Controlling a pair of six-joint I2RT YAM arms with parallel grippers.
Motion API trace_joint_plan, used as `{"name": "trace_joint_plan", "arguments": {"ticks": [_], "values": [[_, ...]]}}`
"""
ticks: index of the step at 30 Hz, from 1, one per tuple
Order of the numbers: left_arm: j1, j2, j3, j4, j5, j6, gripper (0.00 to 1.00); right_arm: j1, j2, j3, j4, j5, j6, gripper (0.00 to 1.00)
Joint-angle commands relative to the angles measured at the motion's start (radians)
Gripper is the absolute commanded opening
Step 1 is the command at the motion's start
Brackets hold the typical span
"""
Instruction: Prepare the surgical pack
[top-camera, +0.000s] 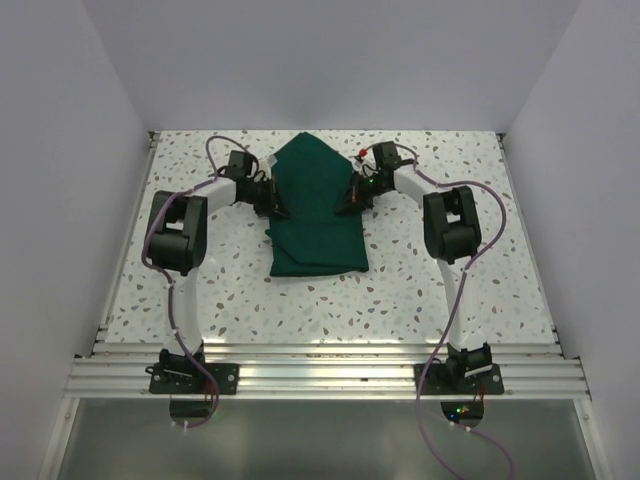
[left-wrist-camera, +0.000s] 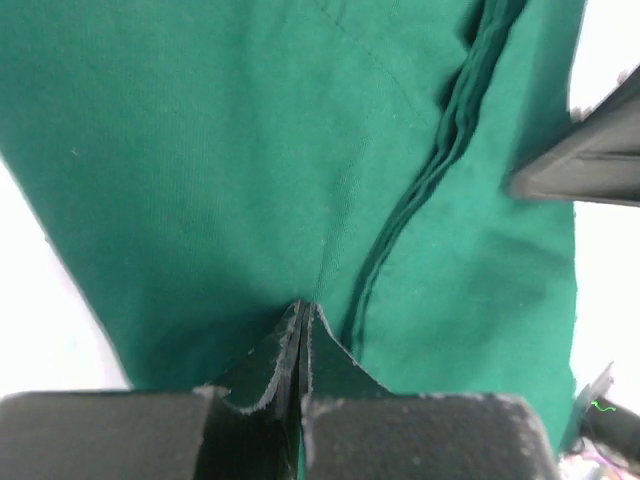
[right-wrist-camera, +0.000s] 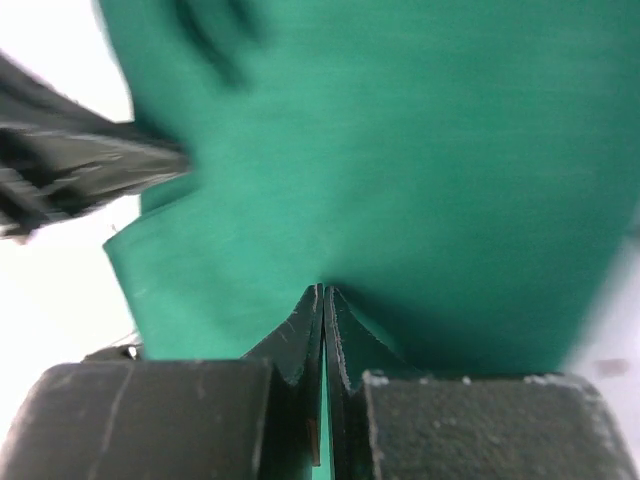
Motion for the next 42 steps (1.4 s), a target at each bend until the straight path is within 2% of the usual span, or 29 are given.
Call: {"name": "trace_joint_plan", "arguments": {"ticks": [1, 5, 7, 12, 17, 21, 23, 29, 33, 38, 42], "values": [[0.05, 0.045, -0.055, -0.003, -0.056, 0.004, 0.0, -0.036, 0.031, -0.028, -0.005, 0.043, -0.013, 0.0], [0.057, 0.042, -0.004, -0.049, -0.082, 0.057, 0.0, -0.06, 0.029, -0.007, -0.063, 0.049, -0.047, 0.0], [0.057, -0.01, 0.002, -0.044, -0.085, 0.062, 0.0, -0.059, 0.002, 0.026, -0.077, 0.051, -0.05, 0.0], [0.057, -0.118, -0.006, 0.026, -0.045, 0.036, 0.0, -0.033, -0.074, 0.023, 0.047, -0.052, 0.065, 0.0], [0.059, -0.155, -0.03, 0.097, -0.051, 0.01, 0.0, 0.036, -0.004, 0.122, 0.05, -0.097, 0.094, 0.0], [0.057, -0.066, 0.0, 0.056, -0.026, 0.004, 0.0, 0.047, 0.034, 0.096, 0.147, -0.116, 0.169, 0.0], [0.059, -0.031, -0.019, 0.089, -0.014, -0.005, 0.0, 0.038, 0.07, 0.078, 0.204, -0.126, 0.203, 0.0], [0.073, 0.095, -0.012, 0.091, -0.054, -0.001, 0.0, -0.007, 0.179, 0.108, 0.158, -0.11, 0.174, 0.0], [0.073, 0.033, 0.022, 0.102, -0.08, -0.009, 0.0, -0.013, 0.174, 0.185, 0.096, -0.126, 0.145, 0.0], [0.071, -0.073, 0.033, 0.193, -0.077, -0.059, 0.0, -0.018, 0.049, 0.115, 0.268, -0.17, 0.238, 0.0], [0.07, -0.028, 0.077, 0.293, -0.033, -0.131, 0.0, -0.034, 0.05, 0.124, 0.334, -0.175, 0.301, 0.0]]}}
